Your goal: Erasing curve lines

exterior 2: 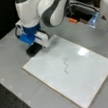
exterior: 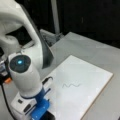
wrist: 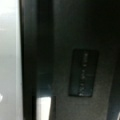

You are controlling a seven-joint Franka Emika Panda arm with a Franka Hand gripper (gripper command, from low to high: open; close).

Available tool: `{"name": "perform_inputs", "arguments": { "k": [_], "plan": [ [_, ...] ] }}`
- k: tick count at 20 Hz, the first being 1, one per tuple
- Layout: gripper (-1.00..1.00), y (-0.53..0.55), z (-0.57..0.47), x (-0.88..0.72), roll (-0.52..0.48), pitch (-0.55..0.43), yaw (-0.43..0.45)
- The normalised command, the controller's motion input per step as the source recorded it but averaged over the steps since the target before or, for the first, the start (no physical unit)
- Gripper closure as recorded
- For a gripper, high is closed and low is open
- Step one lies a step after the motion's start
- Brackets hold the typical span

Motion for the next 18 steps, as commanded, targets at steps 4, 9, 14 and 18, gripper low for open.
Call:
{"name": "perform_inputs", "arguments": {
  "k": [4, 9, 14, 18],
  "plan": [
    [-1.0, -0.15, -0.01, 0.17, 0.168, -0.037, -0.029],
    [-1.0, -0.15, -0.01, 0.17, 0.172, -0.037, -0.013],
    [1.0, -0.17, 0.01, 0.16, 0.143, -0.023, -0.02],
    [1.0, -0.18, 0.03, 0.16, 0.115, -0.026, -0.025]
  ]
}}
